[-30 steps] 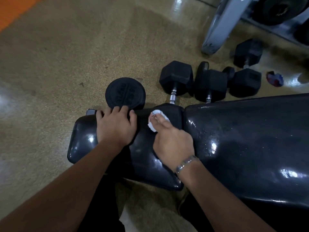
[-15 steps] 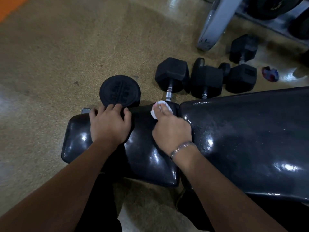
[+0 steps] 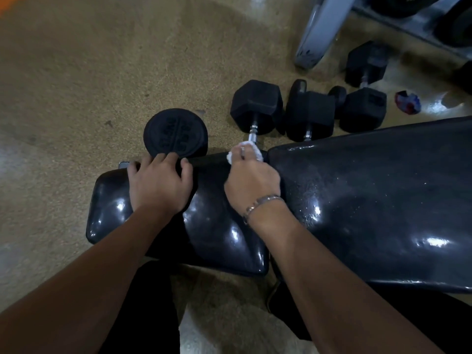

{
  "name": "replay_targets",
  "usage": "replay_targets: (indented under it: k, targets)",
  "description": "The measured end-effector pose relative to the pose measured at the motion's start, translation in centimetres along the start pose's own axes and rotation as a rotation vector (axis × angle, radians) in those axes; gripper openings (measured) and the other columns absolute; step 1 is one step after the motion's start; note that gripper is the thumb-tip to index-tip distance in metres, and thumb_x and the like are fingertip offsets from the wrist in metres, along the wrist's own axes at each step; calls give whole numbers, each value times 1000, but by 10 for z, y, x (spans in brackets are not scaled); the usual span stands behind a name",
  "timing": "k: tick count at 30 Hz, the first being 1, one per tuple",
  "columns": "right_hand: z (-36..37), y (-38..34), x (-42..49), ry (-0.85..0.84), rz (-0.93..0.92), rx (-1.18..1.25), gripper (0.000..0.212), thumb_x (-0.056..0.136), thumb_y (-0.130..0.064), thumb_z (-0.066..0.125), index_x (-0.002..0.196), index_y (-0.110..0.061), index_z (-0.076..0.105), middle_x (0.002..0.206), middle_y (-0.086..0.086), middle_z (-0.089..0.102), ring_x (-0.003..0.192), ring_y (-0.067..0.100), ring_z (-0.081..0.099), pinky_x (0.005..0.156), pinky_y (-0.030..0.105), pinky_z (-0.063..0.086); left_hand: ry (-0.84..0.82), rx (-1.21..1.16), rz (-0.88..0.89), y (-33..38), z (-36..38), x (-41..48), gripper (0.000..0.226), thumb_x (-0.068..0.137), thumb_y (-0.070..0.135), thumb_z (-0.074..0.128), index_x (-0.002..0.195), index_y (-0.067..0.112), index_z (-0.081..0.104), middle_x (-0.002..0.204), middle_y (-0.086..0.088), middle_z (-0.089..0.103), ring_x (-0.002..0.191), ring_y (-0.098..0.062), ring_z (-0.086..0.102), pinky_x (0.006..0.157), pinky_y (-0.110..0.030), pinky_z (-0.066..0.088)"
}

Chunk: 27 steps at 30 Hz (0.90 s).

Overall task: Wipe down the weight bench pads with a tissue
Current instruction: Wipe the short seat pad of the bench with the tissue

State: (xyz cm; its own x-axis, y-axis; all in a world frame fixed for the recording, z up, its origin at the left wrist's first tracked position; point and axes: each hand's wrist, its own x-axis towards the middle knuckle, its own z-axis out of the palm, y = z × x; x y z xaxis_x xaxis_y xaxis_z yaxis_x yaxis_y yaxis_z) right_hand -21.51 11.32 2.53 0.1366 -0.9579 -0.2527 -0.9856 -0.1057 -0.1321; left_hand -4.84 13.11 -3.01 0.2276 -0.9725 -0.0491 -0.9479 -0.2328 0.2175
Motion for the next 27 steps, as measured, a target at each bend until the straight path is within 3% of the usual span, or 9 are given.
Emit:
replay_targets:
  k: [3, 6, 10, 12, 16, 23, 27]
  targets:
    - [2, -4, -18, -62, -105, 12, 65, 91, -17, 47, 152, -18, 21, 162, 0, 10, 107, 27, 61, 59, 26, 33, -3, 10, 8, -1, 1, 0, 42, 102, 43, 31, 102, 18, 64, 102, -6, 70, 106, -33, 57, 102, -54, 34]
    - [4, 6, -34, -102, -29, 14, 74, 91, -15, 45, 155, -21, 9, 164, -1, -1, 87, 27, 60, 60, 29, 33, 5, 2, 8, 0, 1, 1, 41, 102, 42, 32, 103, 18, 65, 104, -6, 70, 107, -33, 57, 103, -54, 33]
    - [6, 8, -7, -4, 116, 76, 70, 90, -15, 48, 151, -4, 15, 158, 14, 13, 105, 31, 61, 64, 32, 36, 9, 3, 10, -1, 1, 1, 41, 102, 42, 32, 104, 17, 64, 106, -7, 70, 108, -34, 56, 103, -54, 33]
    - [8, 7, -4, 7, 127, 108, 70, 89, -15, 49, 149, 0, 15, 156, 16, 16, 103, 31, 62, 63, 31, 37, 4, 0, 9, -1, 2, 1, 41, 102, 42, 31, 105, 17, 63, 107, -8, 70, 109, -34, 56, 104, -56, 33]
    - [12, 10, -22, -4, 114, 117, 72, 89, -12, 47, 151, -4, 11, 160, 15, 10, 91, 31, 64, 59, 31, 31, 0, -1, 1, 0, 1, 0, 43, 102, 44, 29, 104, 17, 63, 107, -8, 70, 108, -34, 56, 104, -57, 34]
    - [13, 10, -58, -70, 137, 202, 76, 90, -9, 44, 154, -9, 3, 163, 12, 0, 93, 33, 63, 65, 33, 34, -33, -15, 10, -3, -2, 1, 48, 101, 46, 27, 106, 16, 63, 111, -12, 69, 111, -38, 56, 104, -57, 33]
    - [18, 10, -79, -79, 156, 224, 75, 90, -9, 41, 154, -11, 3, 164, 10, 0, 89, 34, 65, 63, 32, 35, -74, 44, 37, 1, -9, 1, 44, 104, 42, 28, 112, 15, 62, 120, -15, 66, 123, -41, 52, 114, -66, 19]
